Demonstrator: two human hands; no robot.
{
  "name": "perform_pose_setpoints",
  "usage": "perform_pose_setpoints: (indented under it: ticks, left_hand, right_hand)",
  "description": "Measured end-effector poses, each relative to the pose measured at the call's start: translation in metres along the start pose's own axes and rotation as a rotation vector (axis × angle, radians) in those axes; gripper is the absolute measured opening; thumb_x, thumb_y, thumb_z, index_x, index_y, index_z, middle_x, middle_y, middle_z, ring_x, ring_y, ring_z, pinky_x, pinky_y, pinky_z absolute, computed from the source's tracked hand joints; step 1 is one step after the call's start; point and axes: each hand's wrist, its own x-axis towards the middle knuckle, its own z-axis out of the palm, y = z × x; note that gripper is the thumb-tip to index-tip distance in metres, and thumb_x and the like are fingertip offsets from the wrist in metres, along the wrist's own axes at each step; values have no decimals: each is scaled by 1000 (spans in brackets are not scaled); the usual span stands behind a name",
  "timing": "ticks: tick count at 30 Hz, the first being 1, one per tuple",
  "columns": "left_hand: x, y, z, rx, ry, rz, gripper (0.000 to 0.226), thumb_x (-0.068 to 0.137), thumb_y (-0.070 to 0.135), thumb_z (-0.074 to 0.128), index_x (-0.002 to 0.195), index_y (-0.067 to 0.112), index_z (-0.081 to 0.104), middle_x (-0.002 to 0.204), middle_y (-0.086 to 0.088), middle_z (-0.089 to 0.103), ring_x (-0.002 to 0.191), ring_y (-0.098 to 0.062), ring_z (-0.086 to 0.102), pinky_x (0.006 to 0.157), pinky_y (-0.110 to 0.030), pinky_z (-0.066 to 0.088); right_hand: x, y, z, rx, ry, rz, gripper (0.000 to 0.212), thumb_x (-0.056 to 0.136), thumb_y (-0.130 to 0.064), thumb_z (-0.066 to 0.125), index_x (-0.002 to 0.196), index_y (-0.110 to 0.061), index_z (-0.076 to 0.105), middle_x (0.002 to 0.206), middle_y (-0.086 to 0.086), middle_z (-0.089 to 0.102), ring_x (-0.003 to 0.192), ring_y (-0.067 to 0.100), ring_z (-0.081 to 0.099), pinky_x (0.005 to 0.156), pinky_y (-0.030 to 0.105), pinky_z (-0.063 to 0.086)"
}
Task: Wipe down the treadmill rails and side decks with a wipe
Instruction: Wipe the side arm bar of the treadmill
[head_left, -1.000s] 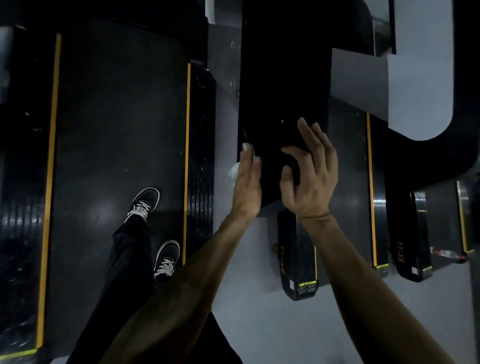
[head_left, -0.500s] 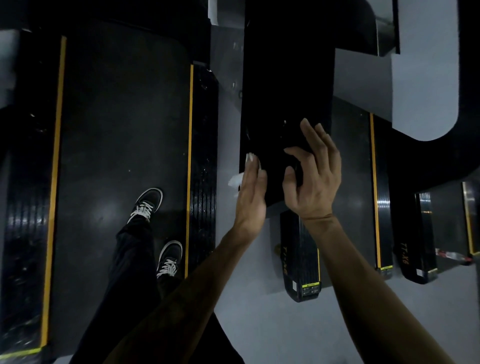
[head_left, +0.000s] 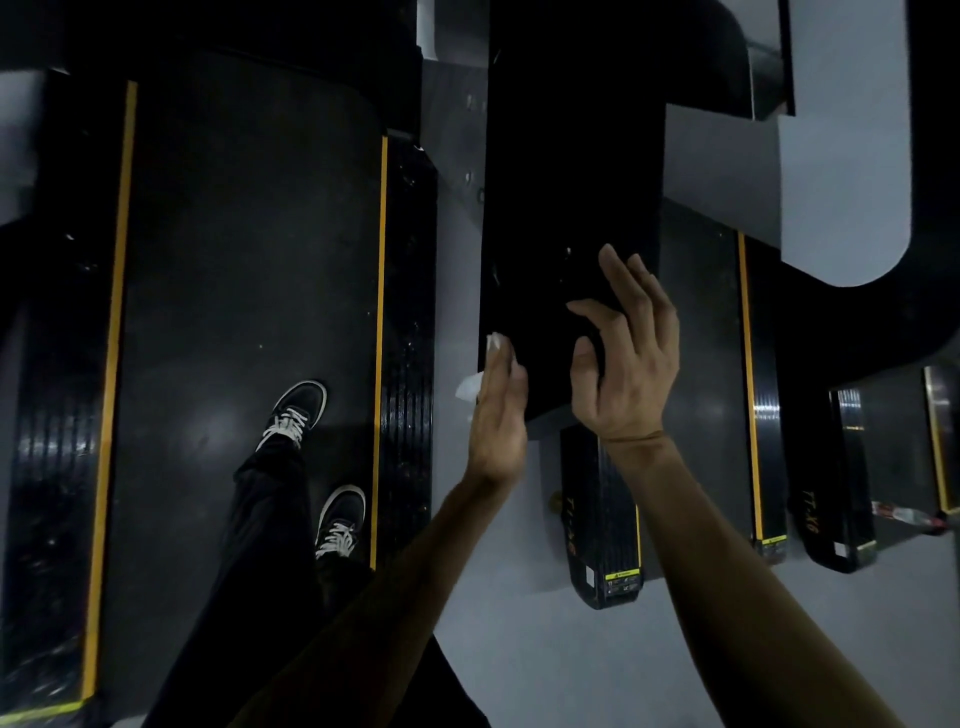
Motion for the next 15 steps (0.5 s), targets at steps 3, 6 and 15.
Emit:
perform_pose_setpoints:
  ticks: [3, 6, 15]
  left_hand:
    - [-11, 19, 8, -32, -66, 240, 56, 110, 33, 27, 161, 14, 15, 172, -2, 11, 159, -13, 7, 130, -46, 11]
    - [14, 36, 11, -47, -111, 211, 64, 107, 48, 28, 164, 23, 11, 173, 5, 5, 158, -8, 3, 130, -47, 9]
    - [15, 10, -2, -55, -56, -24, 96, 87, 89, 33, 164, 35, 12, 171, 15, 10, 156, -1, 8, 130, -49, 13]
  right_hand:
    - [-1, 0, 0, 10, 0, 8, 34, 96, -20, 44, 115, -3, 67, 146, 23, 55, 139, 40, 49, 105, 57, 45]
    - [-1, -1, 1, 19, -3, 36, 41, 97, -19, 42, 124, 2, 65, 146, 23, 55, 140, 39, 48, 106, 57, 44]
    - [-1, 1, 1, -20, -28, 52, 55, 100, -24, 34, 137, 11, 56, 148, 25, 52, 141, 40, 48, 107, 58, 43]
